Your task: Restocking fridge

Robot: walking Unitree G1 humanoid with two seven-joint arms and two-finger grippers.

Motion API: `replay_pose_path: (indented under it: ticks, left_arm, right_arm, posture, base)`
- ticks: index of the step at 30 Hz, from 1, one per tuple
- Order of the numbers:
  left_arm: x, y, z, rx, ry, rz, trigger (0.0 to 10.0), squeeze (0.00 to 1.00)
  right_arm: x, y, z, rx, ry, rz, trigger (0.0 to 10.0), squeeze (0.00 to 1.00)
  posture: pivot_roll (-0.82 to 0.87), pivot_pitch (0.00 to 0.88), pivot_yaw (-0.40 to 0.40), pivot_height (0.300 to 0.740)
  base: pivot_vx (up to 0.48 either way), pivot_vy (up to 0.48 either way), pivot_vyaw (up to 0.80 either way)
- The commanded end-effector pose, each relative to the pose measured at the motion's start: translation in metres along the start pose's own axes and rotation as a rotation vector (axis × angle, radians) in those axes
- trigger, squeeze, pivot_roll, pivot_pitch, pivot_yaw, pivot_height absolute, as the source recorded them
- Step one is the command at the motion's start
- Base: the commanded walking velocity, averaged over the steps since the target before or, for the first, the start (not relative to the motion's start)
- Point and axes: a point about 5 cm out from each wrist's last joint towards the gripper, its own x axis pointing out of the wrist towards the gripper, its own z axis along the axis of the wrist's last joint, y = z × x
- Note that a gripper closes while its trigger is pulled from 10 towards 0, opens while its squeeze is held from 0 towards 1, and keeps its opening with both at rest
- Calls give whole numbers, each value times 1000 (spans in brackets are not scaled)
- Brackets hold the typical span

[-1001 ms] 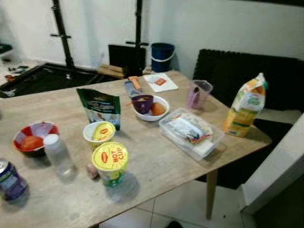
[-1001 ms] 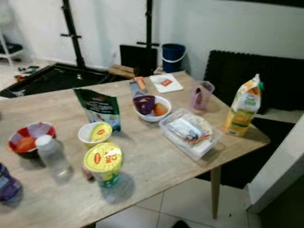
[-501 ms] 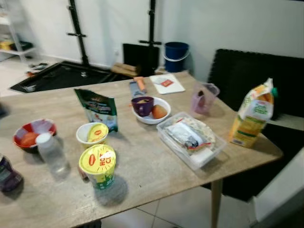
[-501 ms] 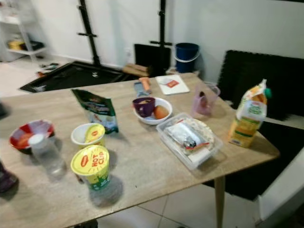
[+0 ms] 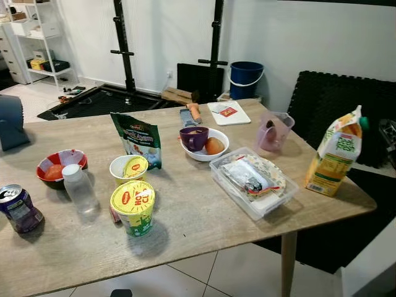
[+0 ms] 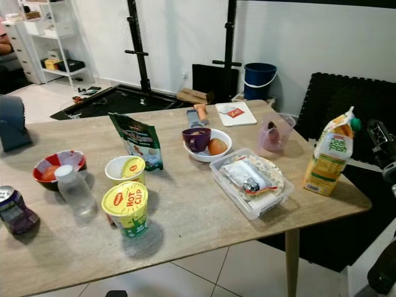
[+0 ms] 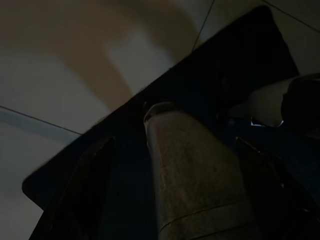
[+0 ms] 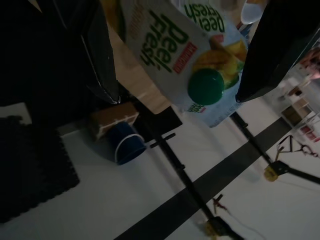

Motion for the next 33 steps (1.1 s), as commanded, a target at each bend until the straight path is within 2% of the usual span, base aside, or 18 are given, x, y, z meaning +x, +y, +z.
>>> replay_pose_path:
  ticks: [1, 3, 8, 14, 18, 22, 27, 30, 33]
  left_arm:
    - [0, -2, -1, -4, -1, -4, 10000, 0]
    - [0, -1, -1, -7, -1, -4, 10000, 0]
    - [0, -2, -1, -7, 0, -5, 10000, 0]
    - [0, -2, -1, -4, 0, -8, 10000, 0]
    - [0, -2, -1, -1, 1, -10, 10000, 0]
    - [0, -2, -1, -2, 2, -9, 10000, 0]
    - [0, -1, -2, -2, 5, -8, 10000, 0]
    - [0, -1, -3, -4, 6, -7, 10000, 0]
    - [0, -1, -4, -4, 7, -9, 10000, 0]
  right_arm:
    - [3, 3, 1, 28, -30, -16, 10000, 0]
    - [2, 0, 2, 63, -48, -35, 10000, 0]
    - [4, 4, -8, 68, -18, -23, 10000, 0]
    - [9, 7, -22, 82, -2, -76, 10000, 0]
    - [16, 16, -22, 142, -63, -64, 10000, 0]
    - [21, 23, -19, 150, -97, -36, 10000, 0]
    - [22, 24, -16, 136, -119, -48, 10000, 0]
    - [23, 26, -16, 87, -117, -48, 10000, 0]
    - [26, 34, -18, -24, -97, -19, 10000, 0]
  posture:
    - [-36, 0, -21, 740]
    - [-36, 0, -21, 740]
    - [-36, 0, -21, 740]
    - [-33, 0, -16, 740]
    - [-29, 0, -15, 740]
    - [-24, 0, -17, 740]
    - [-24, 0, -17, 740]
    - [-25, 0, -16, 740]
    - [-24, 0, -15, 740]
  base:
    - [0, 0, 0]
    - [0, 0, 0]
    - [0, 0, 0]
    - [0, 0, 0]
    - [0, 0, 0]
    - [0, 0, 0]
    - [0, 0, 0]
    - [0, 0, 0]
    - [0, 0, 0]
